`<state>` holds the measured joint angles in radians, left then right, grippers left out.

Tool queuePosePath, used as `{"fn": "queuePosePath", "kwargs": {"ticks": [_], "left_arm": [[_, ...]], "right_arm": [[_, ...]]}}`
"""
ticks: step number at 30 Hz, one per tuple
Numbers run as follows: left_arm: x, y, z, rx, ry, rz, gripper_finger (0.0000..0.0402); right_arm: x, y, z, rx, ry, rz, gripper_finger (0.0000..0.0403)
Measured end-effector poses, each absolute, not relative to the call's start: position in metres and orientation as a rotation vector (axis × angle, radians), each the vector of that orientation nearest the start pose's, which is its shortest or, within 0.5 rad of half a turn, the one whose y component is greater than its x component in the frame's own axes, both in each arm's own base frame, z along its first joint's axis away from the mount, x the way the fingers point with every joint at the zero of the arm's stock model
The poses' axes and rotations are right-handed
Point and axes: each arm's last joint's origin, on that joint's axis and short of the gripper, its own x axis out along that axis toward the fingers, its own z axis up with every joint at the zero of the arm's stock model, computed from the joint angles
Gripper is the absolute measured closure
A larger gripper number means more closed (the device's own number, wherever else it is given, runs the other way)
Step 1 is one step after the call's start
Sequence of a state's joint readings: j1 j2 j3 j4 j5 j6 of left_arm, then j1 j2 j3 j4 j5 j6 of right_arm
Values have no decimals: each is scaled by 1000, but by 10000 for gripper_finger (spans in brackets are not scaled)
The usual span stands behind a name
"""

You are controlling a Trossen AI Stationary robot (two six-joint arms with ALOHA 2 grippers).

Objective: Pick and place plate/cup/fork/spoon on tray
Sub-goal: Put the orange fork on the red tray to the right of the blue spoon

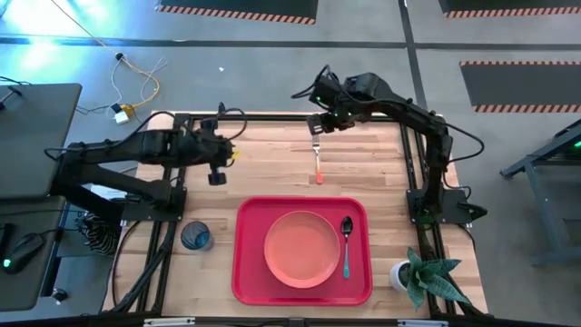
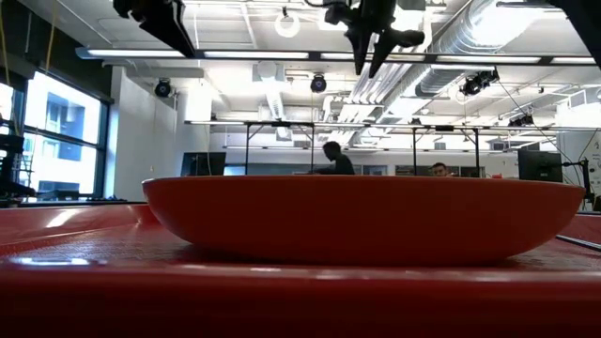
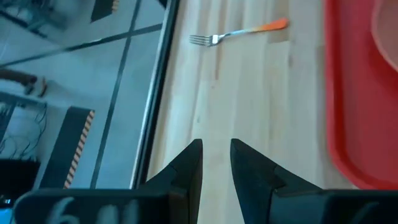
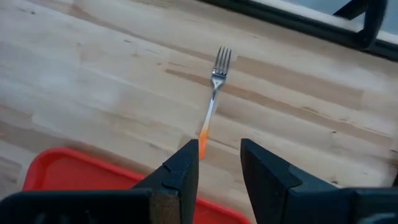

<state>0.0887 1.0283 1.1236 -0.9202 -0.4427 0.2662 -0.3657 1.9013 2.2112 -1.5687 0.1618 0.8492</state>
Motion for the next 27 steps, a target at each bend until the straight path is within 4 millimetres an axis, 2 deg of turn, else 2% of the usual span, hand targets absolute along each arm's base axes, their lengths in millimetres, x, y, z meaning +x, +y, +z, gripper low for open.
{"fn": "queuePosePath", "kwargs": {"ticks": [4, 12, 27], "left_arm": [[182, 38, 344, 368, 895, 437, 328], [179, 51, 344, 327, 909, 506, 328], [175, 63, 344, 276, 914, 568, 328]], "right_arm": [[334, -144, 378, 893, 1072, -918, 292], [360, -171, 327, 880, 1257, -820, 292], [393, -189, 253, 886, 1439, -814, 293]]}}
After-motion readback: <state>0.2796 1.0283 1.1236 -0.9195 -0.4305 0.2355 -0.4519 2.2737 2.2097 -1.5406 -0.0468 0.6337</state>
